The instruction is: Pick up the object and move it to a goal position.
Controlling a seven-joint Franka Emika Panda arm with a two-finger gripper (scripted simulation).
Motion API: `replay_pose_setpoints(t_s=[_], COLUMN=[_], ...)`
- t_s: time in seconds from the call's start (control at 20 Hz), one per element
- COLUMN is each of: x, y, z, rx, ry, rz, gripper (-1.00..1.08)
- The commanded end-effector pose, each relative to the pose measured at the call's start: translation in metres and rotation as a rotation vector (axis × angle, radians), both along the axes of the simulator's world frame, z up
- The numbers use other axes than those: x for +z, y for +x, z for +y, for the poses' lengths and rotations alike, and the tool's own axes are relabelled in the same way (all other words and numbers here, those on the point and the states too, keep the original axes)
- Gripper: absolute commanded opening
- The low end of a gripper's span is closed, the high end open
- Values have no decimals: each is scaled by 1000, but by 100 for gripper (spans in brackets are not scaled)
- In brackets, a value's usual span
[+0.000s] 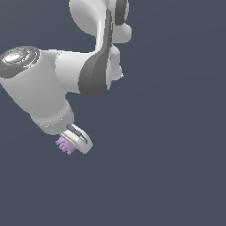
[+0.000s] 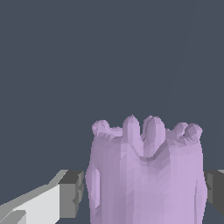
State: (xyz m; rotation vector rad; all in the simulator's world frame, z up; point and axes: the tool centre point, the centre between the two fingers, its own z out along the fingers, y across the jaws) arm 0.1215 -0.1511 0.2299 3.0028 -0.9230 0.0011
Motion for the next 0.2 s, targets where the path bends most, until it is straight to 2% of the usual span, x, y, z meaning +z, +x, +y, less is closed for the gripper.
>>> replay_pose_setpoints(t_s=[0.0,0.15], x=[3,4], y=[1,1], z=[-3,-4], rx=[1,1], ry=[0,0], rz=[0,0], gripper=[-100,-100])
